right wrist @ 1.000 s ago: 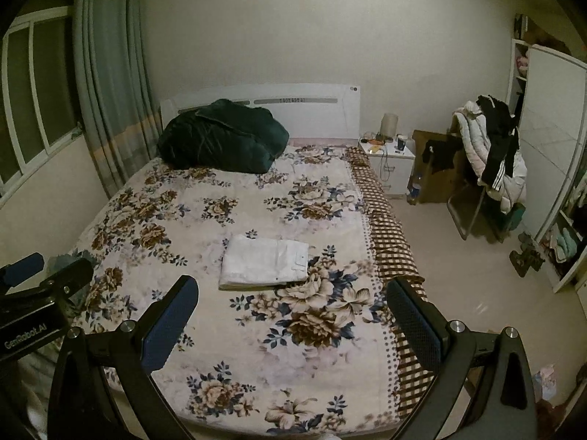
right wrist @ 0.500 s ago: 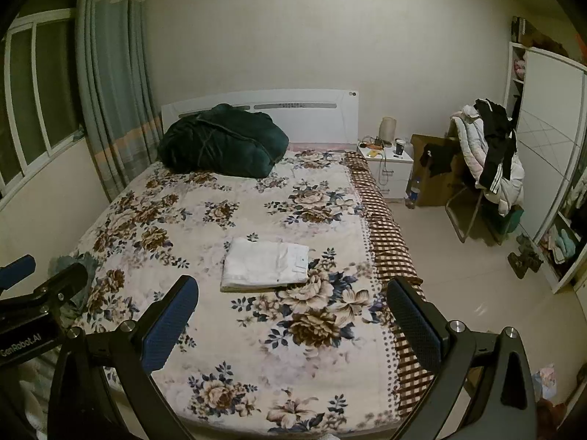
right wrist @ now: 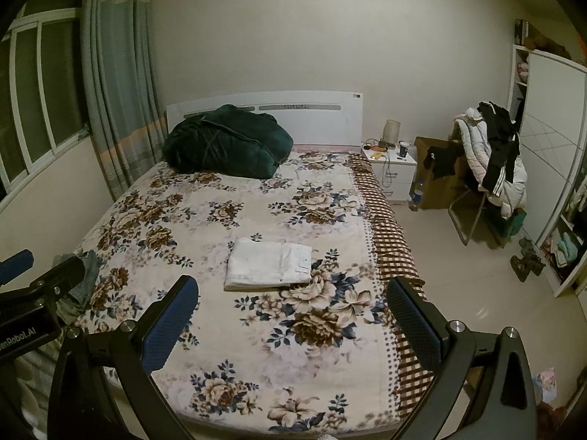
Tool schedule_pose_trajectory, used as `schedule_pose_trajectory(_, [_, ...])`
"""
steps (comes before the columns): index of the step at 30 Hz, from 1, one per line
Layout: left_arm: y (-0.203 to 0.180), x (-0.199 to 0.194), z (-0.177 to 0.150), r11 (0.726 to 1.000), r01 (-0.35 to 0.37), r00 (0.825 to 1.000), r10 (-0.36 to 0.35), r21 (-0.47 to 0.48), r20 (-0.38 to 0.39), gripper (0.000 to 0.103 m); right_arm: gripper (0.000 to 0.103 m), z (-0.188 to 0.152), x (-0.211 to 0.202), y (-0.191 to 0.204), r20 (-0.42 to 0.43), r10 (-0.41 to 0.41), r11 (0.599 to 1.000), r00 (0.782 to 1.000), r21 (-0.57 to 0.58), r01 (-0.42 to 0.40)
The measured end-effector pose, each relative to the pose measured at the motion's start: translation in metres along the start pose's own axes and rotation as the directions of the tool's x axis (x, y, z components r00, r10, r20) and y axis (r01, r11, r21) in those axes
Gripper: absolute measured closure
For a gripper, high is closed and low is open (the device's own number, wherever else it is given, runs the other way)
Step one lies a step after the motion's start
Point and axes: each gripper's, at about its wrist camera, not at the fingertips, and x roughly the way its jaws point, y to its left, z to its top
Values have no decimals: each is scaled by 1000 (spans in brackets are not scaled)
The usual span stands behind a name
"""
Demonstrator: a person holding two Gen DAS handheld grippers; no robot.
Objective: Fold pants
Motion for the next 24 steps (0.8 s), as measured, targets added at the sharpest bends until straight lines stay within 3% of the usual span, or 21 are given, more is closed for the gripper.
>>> schedule_pose_trajectory(24, [-2,-8,-2,1000,-27,1000,27,-12,-14,0,0,-6,1,6,-17,2,1000,1000,4,-2])
